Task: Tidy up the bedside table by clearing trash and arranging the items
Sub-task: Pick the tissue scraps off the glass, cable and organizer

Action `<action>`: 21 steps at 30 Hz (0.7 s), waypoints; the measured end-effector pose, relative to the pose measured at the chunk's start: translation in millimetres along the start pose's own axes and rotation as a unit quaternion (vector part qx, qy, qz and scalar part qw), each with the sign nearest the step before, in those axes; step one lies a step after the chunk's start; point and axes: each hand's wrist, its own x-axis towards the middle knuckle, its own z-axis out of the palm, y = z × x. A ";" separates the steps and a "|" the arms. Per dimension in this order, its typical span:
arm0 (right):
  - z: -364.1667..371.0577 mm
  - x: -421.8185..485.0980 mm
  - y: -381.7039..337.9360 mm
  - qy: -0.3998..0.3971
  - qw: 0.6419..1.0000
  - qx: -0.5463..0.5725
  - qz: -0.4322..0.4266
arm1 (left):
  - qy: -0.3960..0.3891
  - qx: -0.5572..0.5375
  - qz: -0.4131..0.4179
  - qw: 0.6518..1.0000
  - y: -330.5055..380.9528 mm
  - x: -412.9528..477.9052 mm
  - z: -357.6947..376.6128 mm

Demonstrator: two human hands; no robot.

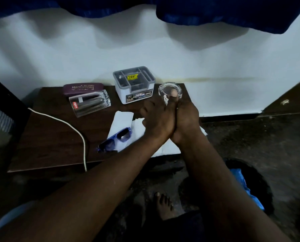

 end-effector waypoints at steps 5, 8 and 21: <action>-71.0 -48.9 -31.7 0.010 0.993 0.117 -0.009 | -0.001 -0.091 0.041 0.995 38.2 -68.2 36.2; -86.3 -58.9 -28.2 0.023 0.993 0.115 0.010 | 0.005 -0.085 0.074 0.994 43.9 -79.2 41.5; -295.8 -88.2 -35.0 0.242 0.965 0.080 -0.055 | -0.232 0.041 0.086 0.968 80.4 -220.3 188.3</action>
